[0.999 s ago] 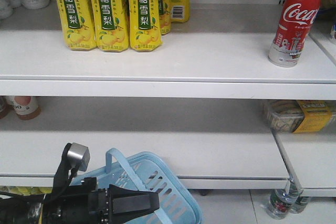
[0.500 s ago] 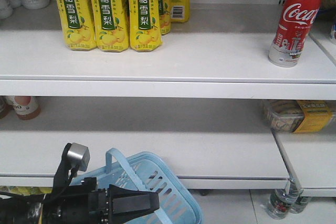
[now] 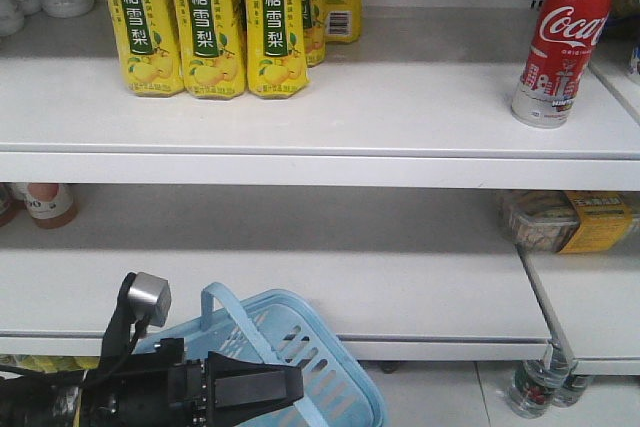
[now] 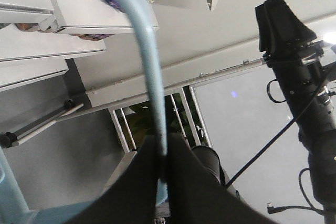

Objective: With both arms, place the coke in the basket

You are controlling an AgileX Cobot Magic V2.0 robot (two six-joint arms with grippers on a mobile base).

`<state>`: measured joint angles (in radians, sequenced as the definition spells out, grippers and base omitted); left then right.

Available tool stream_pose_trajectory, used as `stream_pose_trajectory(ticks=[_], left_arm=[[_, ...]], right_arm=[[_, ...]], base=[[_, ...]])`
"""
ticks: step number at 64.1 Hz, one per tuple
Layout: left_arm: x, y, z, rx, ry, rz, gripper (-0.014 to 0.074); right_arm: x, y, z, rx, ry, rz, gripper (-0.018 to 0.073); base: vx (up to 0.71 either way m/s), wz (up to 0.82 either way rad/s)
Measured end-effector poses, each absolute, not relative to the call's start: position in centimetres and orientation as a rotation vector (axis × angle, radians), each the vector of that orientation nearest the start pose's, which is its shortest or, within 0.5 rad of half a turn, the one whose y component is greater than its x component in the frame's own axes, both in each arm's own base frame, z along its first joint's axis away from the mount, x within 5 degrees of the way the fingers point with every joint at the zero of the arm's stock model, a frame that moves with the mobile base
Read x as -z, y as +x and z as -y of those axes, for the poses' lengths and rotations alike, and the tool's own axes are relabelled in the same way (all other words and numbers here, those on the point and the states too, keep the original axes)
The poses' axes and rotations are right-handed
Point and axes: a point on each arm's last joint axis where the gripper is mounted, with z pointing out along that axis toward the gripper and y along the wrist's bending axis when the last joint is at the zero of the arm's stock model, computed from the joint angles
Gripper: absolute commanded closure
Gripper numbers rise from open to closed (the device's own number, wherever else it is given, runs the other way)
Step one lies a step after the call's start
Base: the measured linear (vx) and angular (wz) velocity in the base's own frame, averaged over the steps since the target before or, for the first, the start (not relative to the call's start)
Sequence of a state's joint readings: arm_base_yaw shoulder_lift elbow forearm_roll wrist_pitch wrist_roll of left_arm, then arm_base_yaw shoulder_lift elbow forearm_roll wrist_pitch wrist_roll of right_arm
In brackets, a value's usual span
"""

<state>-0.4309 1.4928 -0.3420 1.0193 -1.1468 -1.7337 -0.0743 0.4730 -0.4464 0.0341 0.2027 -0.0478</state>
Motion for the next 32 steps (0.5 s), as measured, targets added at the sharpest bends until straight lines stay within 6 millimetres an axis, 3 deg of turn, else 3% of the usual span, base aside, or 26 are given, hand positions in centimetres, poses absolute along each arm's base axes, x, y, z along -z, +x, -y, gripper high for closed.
stream_pose_trajectory(ticks=[15,32], left_arm=[[-18.8,16.5,15.3,1.82,0.029,-2.137,0.0603],[-18.8,16.5,15.3,1.82,0.029,-2.137,0.0603]], right_arm=[[-34.6,11.7,0.7,0.058,0.029,-1.658,0.0029],[-37.9,14.8,0.4,0.02,-0.007,-1.655,0.0031]], base=[[0.0,0.0],[0.0,0.0]])
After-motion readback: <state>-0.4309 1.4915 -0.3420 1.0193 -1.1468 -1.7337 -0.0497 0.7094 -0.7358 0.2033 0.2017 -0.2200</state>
